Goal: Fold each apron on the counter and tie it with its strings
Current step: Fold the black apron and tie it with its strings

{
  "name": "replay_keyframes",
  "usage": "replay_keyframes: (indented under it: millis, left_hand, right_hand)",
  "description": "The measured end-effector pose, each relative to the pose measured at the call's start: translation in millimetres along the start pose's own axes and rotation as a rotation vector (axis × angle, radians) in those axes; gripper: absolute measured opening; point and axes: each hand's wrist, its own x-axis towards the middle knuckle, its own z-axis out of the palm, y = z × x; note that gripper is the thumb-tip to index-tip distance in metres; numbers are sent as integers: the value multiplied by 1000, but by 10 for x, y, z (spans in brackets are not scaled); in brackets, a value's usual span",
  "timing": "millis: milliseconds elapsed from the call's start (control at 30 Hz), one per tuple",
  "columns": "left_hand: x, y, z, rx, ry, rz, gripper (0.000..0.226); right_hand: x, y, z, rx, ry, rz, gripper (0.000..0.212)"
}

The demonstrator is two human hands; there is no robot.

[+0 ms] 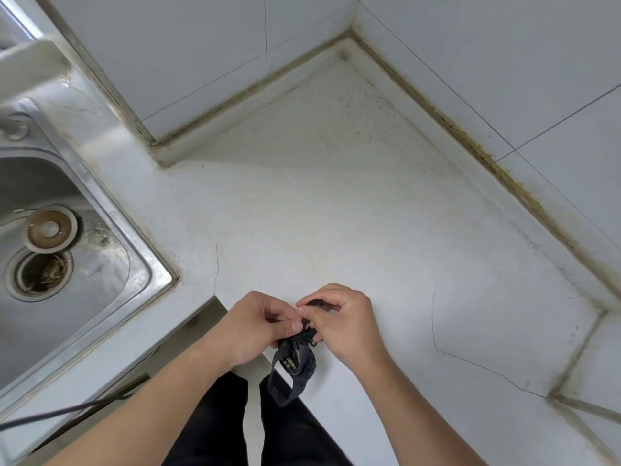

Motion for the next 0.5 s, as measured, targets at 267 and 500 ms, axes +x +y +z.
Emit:
replay_keyframes:
  millis: [267, 500]
  left_hand:
    - [23, -37, 95, 15, 4, 12, 13]
    - [6, -33, 68, -62, 30, 8, 23]
  right_hand:
    - [8, -29, 57, 1, -17, 92, 10]
    - [-45, 33, -160, -45, -122, 39, 31]
